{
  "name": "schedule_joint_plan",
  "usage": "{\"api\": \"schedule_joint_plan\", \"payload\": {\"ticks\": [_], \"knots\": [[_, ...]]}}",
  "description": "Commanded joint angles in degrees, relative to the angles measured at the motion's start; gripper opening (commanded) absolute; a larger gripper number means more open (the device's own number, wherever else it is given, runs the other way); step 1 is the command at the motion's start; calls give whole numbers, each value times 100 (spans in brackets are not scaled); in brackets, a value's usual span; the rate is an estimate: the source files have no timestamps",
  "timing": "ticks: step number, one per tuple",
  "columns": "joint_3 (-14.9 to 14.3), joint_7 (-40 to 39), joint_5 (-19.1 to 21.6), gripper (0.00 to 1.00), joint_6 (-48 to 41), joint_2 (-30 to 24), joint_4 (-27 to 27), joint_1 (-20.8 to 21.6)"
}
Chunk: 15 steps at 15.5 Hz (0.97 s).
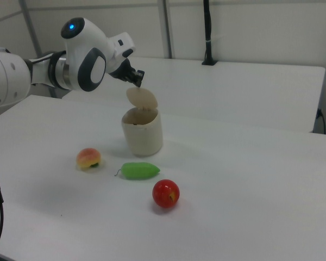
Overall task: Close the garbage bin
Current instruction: 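Push the raised lid down with the gripper fingertips until shut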
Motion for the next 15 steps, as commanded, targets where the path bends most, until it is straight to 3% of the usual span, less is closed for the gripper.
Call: {"api": "schedule_joint_plan", "payload": {"ticks": [1,7,15], "knots": [[-64,-167,-73,0,-843,-256,-101,22],[-64,-185,-178,0,-1503,-221,-154,48],[-64,-185,-187,0,-1504,95,-224,30]]}}
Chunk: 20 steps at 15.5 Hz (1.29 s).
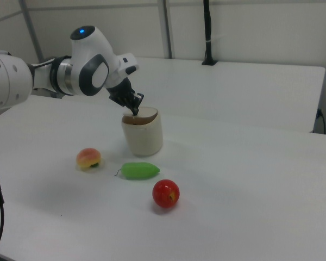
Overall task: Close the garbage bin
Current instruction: 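Push the raised lid down with the gripper fingertips until shut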
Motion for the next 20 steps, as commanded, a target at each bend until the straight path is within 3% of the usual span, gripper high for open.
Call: {"api": "schedule_joint_plan", "payload": {"ticks": [1,14,20], "knots": [[-58,-79,-56,0,-96,79,-58,40],[-58,-79,-56,0,-96,264,-102,58],[-58,-35,-13,0,-481,36,-6,58]]}}
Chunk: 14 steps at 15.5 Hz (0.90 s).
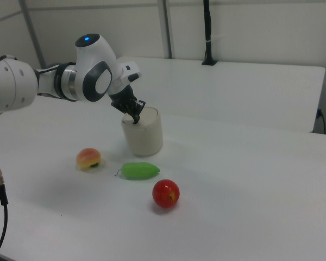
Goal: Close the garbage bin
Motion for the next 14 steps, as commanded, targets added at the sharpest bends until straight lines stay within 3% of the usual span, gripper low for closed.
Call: {"api": "schedule_joint_plan", "payload": {"ticks": [1,11,14], "knots": [[-49,-16,23,0,-611,-263,48,71],[-58,-77,-74,0,-3835,-1687,-4,80],[-49,-77,-372,0,-4470,-2065,-74,71]]}}
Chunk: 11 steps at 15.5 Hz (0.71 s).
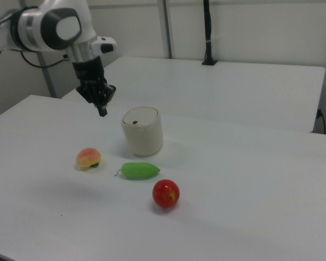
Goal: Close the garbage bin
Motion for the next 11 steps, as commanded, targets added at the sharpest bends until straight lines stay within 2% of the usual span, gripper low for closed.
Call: {"api": "schedule_joint_plan", "payload": {"ticks": [1,3,4,5,6,7,9,11], "knots": [[-49,-77,-295,0,-548,-584,-291,33],[-49,-77,-286,0,-662,-637,-300,6],[-58,-42,-277,7,-732,-663,-292,-11],[-84,-86,-269,26,-742,-742,-292,-37],[-76,-95,-243,39,-733,-769,-300,-116],[-67,-104,-242,73,-724,-769,-318,-134],[-76,-182,-242,97,-681,-769,-353,-143],[-76,-183,-242,100,-663,-769,-353,-161]]}}
